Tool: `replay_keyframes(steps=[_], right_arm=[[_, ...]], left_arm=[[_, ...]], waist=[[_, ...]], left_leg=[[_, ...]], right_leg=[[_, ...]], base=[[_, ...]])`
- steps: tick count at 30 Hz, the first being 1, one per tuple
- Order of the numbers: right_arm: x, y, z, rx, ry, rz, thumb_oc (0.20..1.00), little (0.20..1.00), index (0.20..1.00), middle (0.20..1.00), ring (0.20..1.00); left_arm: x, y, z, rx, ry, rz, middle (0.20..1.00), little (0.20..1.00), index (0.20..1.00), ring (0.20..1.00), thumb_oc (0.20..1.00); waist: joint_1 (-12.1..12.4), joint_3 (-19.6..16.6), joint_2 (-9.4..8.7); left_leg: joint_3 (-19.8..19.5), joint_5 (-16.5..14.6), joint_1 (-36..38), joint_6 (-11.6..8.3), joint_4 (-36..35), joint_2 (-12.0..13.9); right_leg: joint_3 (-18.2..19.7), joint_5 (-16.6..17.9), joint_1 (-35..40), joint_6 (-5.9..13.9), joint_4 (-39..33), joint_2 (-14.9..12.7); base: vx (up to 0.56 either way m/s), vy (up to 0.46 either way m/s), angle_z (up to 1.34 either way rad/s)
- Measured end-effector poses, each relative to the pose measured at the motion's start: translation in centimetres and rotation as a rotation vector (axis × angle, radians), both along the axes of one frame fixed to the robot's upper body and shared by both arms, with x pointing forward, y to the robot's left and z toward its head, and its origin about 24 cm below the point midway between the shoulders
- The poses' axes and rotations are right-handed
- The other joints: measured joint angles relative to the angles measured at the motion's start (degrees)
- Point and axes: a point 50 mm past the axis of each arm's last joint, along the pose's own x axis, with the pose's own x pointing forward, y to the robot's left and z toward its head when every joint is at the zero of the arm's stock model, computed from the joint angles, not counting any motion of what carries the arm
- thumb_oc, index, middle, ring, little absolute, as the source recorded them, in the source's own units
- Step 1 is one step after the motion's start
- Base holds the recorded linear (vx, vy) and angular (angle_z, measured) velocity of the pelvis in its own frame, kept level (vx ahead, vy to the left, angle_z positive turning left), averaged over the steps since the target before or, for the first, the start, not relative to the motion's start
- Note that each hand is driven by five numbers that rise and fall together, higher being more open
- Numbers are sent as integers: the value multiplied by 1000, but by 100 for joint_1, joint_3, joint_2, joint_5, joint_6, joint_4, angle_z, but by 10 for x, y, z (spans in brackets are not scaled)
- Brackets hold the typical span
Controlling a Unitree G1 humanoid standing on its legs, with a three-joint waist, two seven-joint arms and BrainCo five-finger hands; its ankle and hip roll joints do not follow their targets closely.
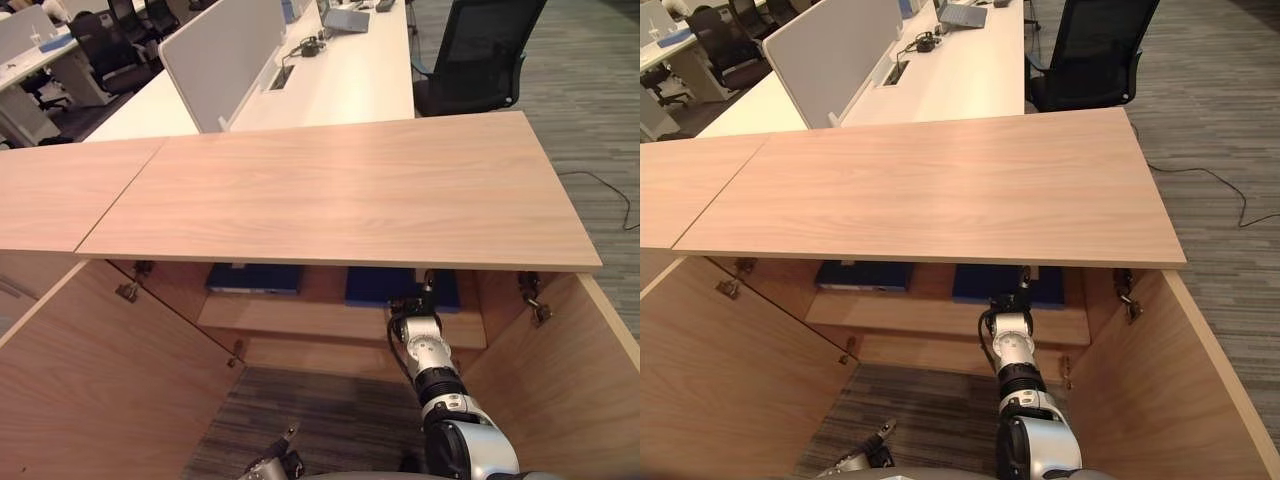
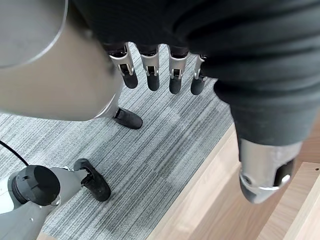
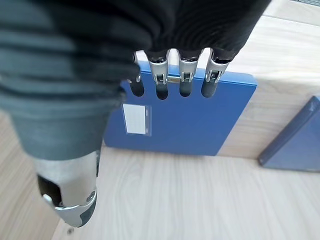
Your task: Put the empty folder in the office cabinet
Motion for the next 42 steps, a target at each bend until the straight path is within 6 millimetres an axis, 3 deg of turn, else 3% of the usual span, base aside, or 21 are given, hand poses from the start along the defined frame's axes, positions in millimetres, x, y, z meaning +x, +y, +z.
replay_keyframes(steps=[2, 4, 5, 7, 9, 17, 21, 24, 28, 32, 37, 42], right_arm=[[-3, 3, -3, -16, 14, 22, 1000, 1000, 1000, 1000, 1000], [-10, 20, -8, -141, 32, 168, 1000, 1000, 1000, 1000, 1000], [-15, 26, -14, -354, 54, 405, 1000, 1000, 1000, 1000, 1000], [-18, 31, -17, -621, 78, 679, 1000, 1000, 1000, 1000, 1000], [-15, 38, -12, -760, 98, 801, 1000, 1000, 1000, 1000, 1000], [-2, 42, 2, -1018, 111, 957, 1000, 1000, 1000, 1000, 1000], [-7, 42, -7, -1015, 121, 1032, 1000, 1000, 1000, 1000, 1000], [-18, 36, -28, -985, 183, 1120, 1000, 1000, 1000, 1000, 1000], [-70, 19, -80, -827, 348, 1281, 1000, 1000, 1000, 1000, 1000], [-141, 5, -122, -607, 531, 1358, 1000, 1000, 1000, 1000, 1000], [-189, -12, -139, -455, 660, 1400, 1000, 1000, 1000, 1000, 1000], [-198, -29, -143, -386, 702, 1279, 1000, 1000, 1000, 1000, 1000]], left_arm=[[-1, 5, -1, 1, 5, 5, 1000, 1000, 1000, 1000, 1000], [-2, 7, -1, 11, 9, -4, 1000, 1000, 1000, 1000, 1000], [0, 13, 0, 23, 1, -18, 1000, 1000, 1000, 1000, 1000], [-1, 14, 0, 27, 5, -19, 1000, 1000, 1000, 1000, 1000], [-5, 15, -1, 30, 20, -20, 1000, 1000, 1000, 1000, 1000], [-1, 11, -1, 45, 14, -45, 1000, 1000, 1000, 1000, 1000], [3, 9, -1, 42, 7, -46, 1000, 1000, 1000, 1000, 1000], [11, 5, -7, 44, 34, -81, 1000, 1000, 1000, 1000, 1000], [18, 3, -13, 56, 78, -175, 1000, 1000, 1000, 1000, 1000], [18, 8, -15, 3, 103, -165, 1000, 1000, 1000, 1000, 1000], [12, 15, -21, -71, 122, -109, 1000, 1000, 1000, 1000, 1000], [7, 9, -26, -123, 163, -111, 1000, 1000, 1000, 1000, 1000]], waist=[[0, -2, 1], [-3, 33, -64], [25, 49, -87], [37, 67, -105], [0, 74, -109], [-12, 93, -133], [-87, 129, -183], [-148, 170, -248], [-181, 186, -365], [-163, 198, -424], [-184, 76, -429], [-246, -122, -416]], left_leg=[[36, -103, 12, -34, 1, 44], [50, -99, 16, -34, 5, 40], [43, -99, 14, -32, 5, 35], [-14, -99, 14, -32, 5, 30], [-2, -104, 9, -29, 3, 30], [79, -108, -2, -24, 5, 31], [105, -107, 0, -24, 6, 34], [59, -106, 2, -24, 6, 38], [-37, -107, 50, -24, 5, 13], [-112, -125, 232, -6, 3, -11], [-154, -137, 285, 14, 0, -63], [-203, -167, 292, 79, -1, -157]], right_leg=[[19, 58, 24, 24, -68, 48], [34, 82, 25, 10, -83, 49], [22, 80, 34, 10, -73, 38], [-11, 84, 64, 14, -102, 32], [-1, 85, 57, 15, -116, 38], [64, 95, 9, 13, -120, 47], [81, 134, -2, -39, -109, 51], [38, 151, 1, -59, -71, 43], [-37, 148, 96, -52, -70, 3], [-126, 97, 325, 12, -84, -23], [-147, 80, 389, 39, -85, -80], [-174, 101, 416, 76, -50, -177]], base=[[-33, -17, -9], [-89, -32, -3], [-72, -29, 7], [-43, -11, 10], [-32, 2, -1], [-51, 12, -5], [-139, 26, -2], [-119, 34, 8], [-62, 70, 11], [-51, 88, 9], [-51, 91, 3], [-78, 127, 3]])
